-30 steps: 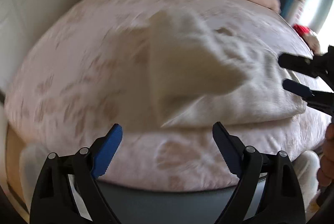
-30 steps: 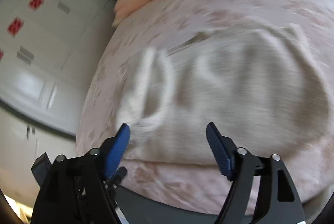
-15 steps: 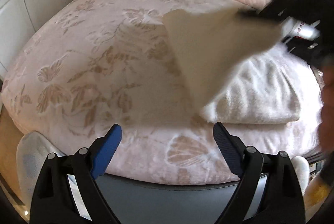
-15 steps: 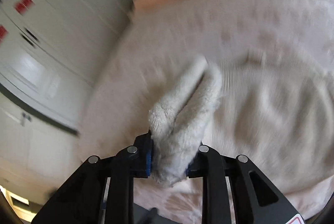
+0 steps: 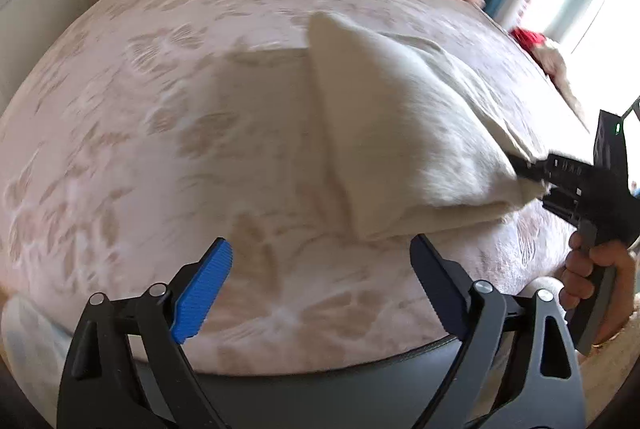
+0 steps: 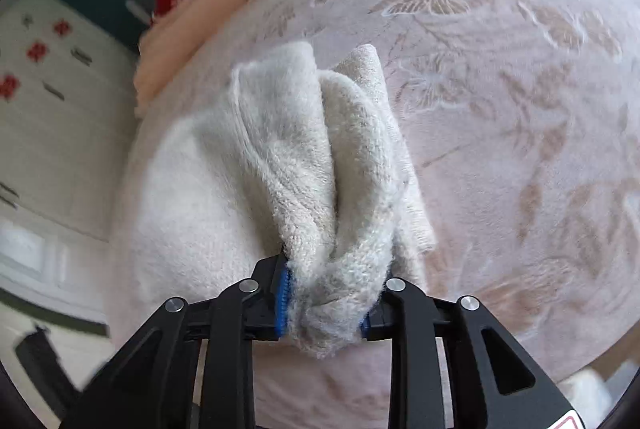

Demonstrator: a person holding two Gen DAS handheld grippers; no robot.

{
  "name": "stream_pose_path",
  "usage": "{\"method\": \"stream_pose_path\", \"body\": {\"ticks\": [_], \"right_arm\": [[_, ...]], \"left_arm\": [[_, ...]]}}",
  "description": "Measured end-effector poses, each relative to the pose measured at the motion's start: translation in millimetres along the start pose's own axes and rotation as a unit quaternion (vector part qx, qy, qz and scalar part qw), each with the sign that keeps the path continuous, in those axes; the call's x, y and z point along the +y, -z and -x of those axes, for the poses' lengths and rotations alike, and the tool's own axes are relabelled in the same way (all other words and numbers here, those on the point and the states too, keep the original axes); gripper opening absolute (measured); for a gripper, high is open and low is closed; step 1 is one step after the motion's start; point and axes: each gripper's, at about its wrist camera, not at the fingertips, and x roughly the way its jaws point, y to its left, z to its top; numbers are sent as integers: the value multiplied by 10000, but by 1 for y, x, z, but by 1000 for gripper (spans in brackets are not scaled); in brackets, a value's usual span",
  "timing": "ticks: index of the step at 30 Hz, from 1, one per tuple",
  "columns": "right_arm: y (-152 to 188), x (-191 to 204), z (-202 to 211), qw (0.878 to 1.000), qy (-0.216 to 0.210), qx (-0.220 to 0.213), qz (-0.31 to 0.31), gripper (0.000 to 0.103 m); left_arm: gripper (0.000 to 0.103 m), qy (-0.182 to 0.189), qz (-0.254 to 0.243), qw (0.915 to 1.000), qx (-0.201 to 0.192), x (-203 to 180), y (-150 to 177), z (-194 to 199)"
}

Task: Fold small clothes

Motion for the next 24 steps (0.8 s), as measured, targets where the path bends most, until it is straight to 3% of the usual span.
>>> {"method": "stream_pose_path", "body": {"ticks": [4, 5, 6, 8, 11, 13, 15, 17, 19, 22, 24], "right_arm": [[-12, 2, -4, 9998, -158, 67, -54, 32], [-13, 0, -3, 9994, -285, 73, -168, 33], [-16, 3, -5, 9989, -388, 79, -262, 33], [-19, 11, -9, 9986, -451, 76, -283, 25], [-26, 30, 20, 9973, -598, -406, 109, 21], [-27, 45, 57, 9906, -884, -970, 385, 20], [-22, 43, 71, 9890, -714, -1170, 560, 21], [-14, 20, 41, 9955, -165, -704, 606, 23], [-2, -9, -3, 9983, 338, 147, 457, 25], [2, -3, 20, 9983, 303, -256, 423, 36], [-6, 15, 43, 9941, 638, -583, 657, 42]], "left_arm": [[88, -102, -316, 9994, -37, -25, -10, -22], [84, -210, -464, 9987, -54, -32, -14, -31], [58, -214, -553, 9982, -35, -35, -18, -37], [27, -82, -590, 9980, 233, -39, -25, -51], [11, 50, -198, 9997, 118, -35, -36, -39], [11, 59, -180, 9998, -26, -33, -41, -25], [11, 100, -179, 9998, 70, -29, -40, -26], [11, 3, -293, 9993, 226, -31, -34, -38], [14, -146, -372, 9980, 482, -35, -24, -57], [18, -101, -288, 9981, 537, -33, -15, -50], [34, 26, -200, 9988, 446, -26, -16, -29]]}}
